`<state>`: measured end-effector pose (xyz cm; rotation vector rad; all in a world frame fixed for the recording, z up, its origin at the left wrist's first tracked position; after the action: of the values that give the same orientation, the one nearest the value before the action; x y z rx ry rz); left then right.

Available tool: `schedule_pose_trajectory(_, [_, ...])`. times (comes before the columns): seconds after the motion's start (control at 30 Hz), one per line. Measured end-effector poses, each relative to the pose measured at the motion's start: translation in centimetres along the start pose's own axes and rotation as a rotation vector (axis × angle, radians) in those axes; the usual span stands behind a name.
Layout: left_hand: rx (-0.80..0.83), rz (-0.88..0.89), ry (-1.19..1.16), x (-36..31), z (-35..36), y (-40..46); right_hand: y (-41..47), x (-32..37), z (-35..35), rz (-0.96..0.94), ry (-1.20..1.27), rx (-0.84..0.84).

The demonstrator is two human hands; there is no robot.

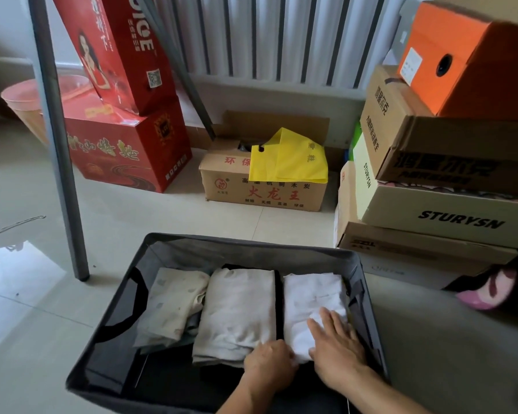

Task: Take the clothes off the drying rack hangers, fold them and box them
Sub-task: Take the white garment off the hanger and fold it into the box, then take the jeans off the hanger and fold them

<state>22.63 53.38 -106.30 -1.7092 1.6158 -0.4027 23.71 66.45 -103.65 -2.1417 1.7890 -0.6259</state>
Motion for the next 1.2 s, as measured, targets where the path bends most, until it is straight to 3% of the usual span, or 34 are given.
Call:
schedule_pose_trajectory(0.13, [0.106, 0.009, -0.31, 0.6, -1.5, -2.9, -1.8, 2.7, -2.2, -0.021, 0.018, -0.08])
schedule_pose_trajectory(0.27, [0.111, 0.033, -0.541, 1.6, -4.0, -6.2, -4.1, 5.4, -5.7, -0.052, 0.065, -0.128])
schedule_pose_trajectory(0.43, [0.137, -0.062, -0.946, 3.9, -8.6, -13.2, -7.3, 8.8, -10.0, -0.041, 0.223, -0.117])
schedule_pose_trajectory(0.63, [0.157, -0.14, -1.407, 6.7, -12.2, -24.3, -13.9, 16.4, -16.1, 0.084, 0.93, -0.075])
schedule_pose_trajectory(0.7, [0.143, -0.135, -1.498, 7.6, -13.8, -28.5, -16.9, 19.6, -18.7, 0.074, 1.056, -0.021])
schedule_pose_trajectory(0.97, [0.018, -0.072, -1.586, 9.5, -23.7, -46.7, -30.5, 29.7, -31.8, -0.045, 1.103, 0.081])
schedule_pose_trajectory(1.2, [-0.003, 0.034, -1.497, 4.6, -32.1, -61.3, -43.1, 31.3, -43.8, -0.103, 1.133, -0.048])
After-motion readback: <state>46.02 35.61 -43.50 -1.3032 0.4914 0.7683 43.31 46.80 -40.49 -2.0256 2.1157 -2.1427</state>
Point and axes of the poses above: each hand's wrist, its own y-axis towards the middle knuckle, its own z-axis out of the palm, x = y × z, the point moved 3 cm from there along y, towards the middle knuckle, and after that the axes turned 12 degrees about -z, right-handed, at the moved point
